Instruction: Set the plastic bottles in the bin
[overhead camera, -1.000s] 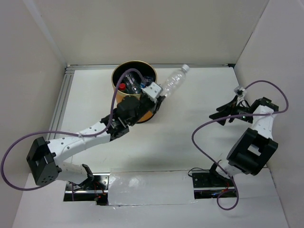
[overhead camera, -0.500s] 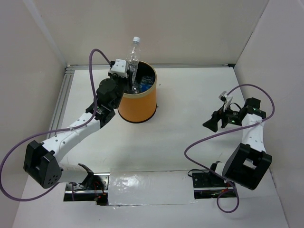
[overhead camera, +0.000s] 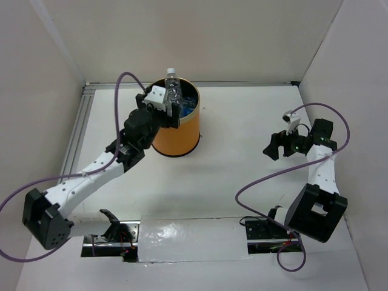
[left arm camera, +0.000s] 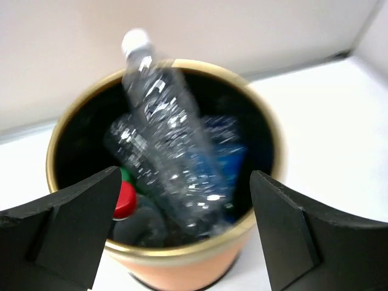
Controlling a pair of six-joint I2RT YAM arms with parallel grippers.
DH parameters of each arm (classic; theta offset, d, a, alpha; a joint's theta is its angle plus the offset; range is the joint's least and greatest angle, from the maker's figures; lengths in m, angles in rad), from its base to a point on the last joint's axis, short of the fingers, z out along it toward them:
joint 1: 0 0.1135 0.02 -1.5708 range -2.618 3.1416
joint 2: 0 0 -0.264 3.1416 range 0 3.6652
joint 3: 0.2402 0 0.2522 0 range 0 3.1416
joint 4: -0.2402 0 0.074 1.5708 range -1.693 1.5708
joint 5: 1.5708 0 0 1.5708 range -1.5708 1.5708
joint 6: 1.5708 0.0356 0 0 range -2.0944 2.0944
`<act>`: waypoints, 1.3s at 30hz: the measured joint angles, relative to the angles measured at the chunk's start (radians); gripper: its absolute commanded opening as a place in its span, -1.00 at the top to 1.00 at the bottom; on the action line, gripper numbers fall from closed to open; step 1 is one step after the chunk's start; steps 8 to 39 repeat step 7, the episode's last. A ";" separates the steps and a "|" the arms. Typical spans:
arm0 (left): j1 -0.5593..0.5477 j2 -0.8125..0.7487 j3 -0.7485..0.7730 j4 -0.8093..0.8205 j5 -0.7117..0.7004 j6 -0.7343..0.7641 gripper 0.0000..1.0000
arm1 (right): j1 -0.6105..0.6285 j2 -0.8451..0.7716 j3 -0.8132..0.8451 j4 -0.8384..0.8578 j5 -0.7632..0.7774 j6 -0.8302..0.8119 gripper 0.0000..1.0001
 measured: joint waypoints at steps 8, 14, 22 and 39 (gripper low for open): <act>-0.036 -0.348 -0.088 -0.003 0.017 -0.018 -0.99 | 0.023 -0.021 -0.004 0.156 0.197 0.261 -1.00; -0.036 -0.348 -0.088 -0.003 0.017 -0.018 -0.99 | 0.023 -0.021 -0.004 0.156 0.197 0.261 -1.00; -0.036 -0.348 -0.088 -0.003 0.017 -0.018 -0.99 | 0.023 -0.021 -0.004 0.156 0.197 0.261 -1.00; -0.036 -0.348 -0.088 -0.003 0.017 -0.018 -0.99 | 0.023 -0.021 -0.004 0.156 0.197 0.261 -1.00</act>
